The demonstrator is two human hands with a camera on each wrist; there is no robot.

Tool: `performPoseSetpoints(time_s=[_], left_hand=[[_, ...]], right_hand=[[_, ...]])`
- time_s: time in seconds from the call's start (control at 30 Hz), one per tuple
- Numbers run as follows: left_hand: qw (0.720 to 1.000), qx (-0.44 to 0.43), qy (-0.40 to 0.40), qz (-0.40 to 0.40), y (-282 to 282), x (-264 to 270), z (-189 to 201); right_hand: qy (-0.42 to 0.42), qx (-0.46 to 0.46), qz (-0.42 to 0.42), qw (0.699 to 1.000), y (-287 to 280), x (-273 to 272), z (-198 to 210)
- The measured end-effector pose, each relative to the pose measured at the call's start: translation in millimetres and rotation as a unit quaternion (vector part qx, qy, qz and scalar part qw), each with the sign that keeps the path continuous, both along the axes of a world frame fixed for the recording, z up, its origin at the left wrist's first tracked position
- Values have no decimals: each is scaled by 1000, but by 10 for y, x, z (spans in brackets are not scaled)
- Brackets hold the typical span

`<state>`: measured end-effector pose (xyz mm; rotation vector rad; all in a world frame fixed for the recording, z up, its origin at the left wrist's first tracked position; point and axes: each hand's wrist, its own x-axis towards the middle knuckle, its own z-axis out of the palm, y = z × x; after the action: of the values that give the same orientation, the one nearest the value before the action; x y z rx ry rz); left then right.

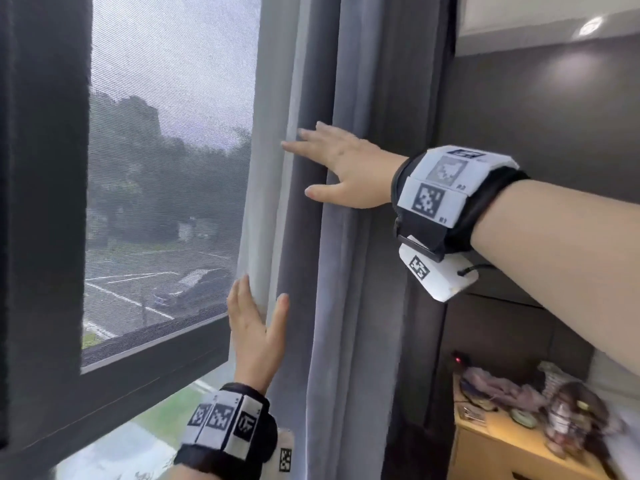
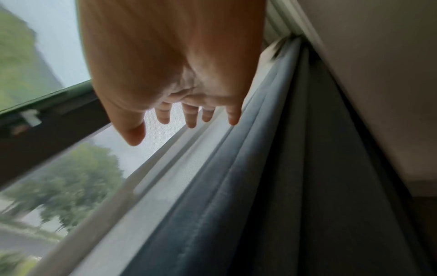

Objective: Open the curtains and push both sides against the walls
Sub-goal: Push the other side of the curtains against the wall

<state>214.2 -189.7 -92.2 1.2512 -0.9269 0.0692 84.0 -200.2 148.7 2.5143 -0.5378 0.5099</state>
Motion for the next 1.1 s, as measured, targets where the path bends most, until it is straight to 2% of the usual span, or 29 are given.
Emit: performPoseSetpoints(time_s=[0.17,0.23,0.37,0.57,0.67,0.93,1.1], left_hand=[[998,14,29,-45,-438,-108,-111],[998,30,8,-60,-547,-203,-168],[995,66,-68,-42,-714,-306,-245],[982,86,-169,6,-895,-239,-244],[978,109,-180,-17,-975,-175,-263],[960,102,-237,-111,-931,116,-115],[944,106,-282,-133,-832,181,-21]], right_hand=[[37,-97,60,993,-385,190,134],[47,-125,83,988,-477,277,160],[85,-154,96,980,-624,454,145],[103,-156,92,978,-808,545,145],[109,-156,68,979,-939,499,157],[104,-169,30,980,-1373,176,185],[163,-219,17,962,-1475,-2,220]])
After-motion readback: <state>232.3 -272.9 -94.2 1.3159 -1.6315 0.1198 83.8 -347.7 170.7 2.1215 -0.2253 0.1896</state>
